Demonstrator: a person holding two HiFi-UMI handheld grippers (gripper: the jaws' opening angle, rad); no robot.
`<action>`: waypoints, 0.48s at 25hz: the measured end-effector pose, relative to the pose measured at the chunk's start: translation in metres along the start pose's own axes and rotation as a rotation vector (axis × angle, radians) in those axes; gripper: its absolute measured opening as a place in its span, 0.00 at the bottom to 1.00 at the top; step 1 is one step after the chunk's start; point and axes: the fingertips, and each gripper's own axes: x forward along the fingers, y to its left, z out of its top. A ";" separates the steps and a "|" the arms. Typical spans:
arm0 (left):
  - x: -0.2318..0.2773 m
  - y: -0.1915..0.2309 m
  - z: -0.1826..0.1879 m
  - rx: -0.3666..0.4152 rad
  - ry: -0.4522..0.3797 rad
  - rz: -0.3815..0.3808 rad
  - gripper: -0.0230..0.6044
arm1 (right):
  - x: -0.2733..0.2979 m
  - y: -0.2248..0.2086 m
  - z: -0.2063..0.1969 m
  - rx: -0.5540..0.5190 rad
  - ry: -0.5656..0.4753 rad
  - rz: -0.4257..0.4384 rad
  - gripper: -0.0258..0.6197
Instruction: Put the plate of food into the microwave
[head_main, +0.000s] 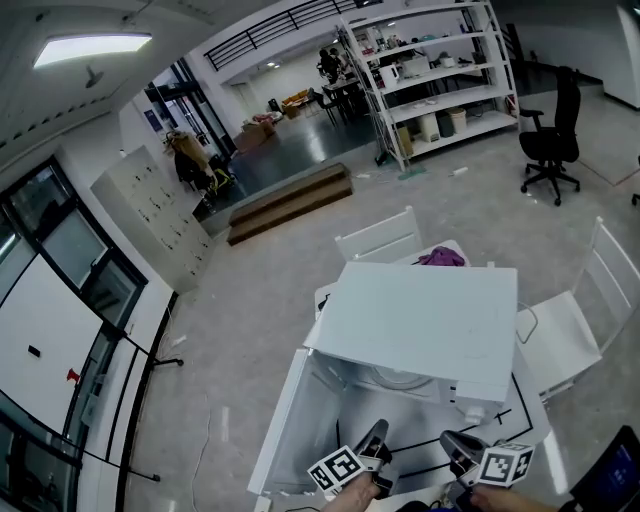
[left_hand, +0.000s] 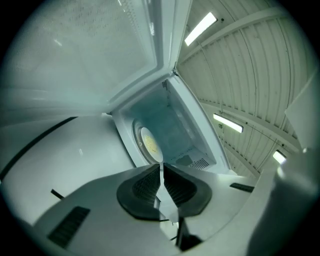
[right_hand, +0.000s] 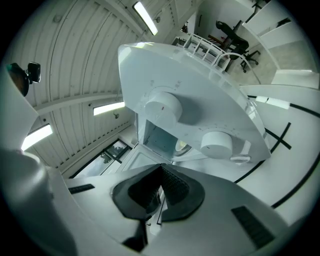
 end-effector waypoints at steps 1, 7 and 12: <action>-0.006 -0.003 0.000 0.027 0.001 -0.007 0.05 | 0.000 0.003 0.000 -0.016 -0.002 0.006 0.04; -0.039 -0.021 -0.001 0.170 0.019 -0.064 0.05 | 0.003 0.019 -0.005 -0.107 -0.006 0.007 0.04; -0.065 -0.032 0.000 0.334 0.041 -0.107 0.05 | 0.008 0.038 -0.018 -0.206 -0.001 -0.007 0.04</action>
